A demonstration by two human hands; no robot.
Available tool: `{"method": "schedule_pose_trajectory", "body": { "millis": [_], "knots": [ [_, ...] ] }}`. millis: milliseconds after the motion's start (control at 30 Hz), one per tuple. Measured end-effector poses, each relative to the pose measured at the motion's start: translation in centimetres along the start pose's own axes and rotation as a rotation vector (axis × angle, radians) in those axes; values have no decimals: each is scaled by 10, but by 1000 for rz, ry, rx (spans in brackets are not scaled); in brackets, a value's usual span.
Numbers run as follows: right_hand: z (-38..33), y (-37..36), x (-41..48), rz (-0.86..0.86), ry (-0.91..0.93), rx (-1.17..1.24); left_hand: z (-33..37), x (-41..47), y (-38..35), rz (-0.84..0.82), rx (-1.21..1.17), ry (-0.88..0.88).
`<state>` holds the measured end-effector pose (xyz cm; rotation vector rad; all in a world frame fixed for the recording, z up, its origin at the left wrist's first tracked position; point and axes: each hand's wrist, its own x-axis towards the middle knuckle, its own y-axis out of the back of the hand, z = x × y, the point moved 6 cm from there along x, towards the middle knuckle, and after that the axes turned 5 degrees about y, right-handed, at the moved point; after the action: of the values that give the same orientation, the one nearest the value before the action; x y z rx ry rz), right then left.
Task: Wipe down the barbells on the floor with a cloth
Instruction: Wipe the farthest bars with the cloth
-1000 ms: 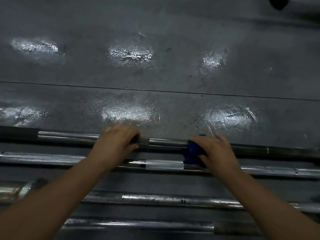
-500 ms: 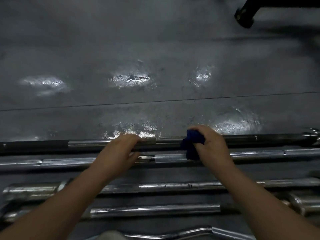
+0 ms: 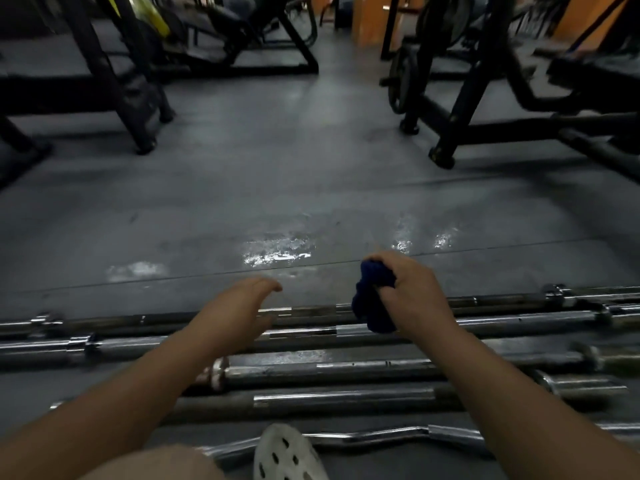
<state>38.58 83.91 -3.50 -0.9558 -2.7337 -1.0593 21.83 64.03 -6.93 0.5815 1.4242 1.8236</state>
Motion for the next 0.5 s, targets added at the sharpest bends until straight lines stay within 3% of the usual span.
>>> {"method": "schedule_pose_trajectory", "body": {
  "millis": [233,500],
  "knots": [
    [-84,7,-37,-21,92,-159,7,-71,64,40,11,-35],
    [-126,-3,-46,-28,176,-188,-11,-118,109,52,114,-65]
  ]
}}
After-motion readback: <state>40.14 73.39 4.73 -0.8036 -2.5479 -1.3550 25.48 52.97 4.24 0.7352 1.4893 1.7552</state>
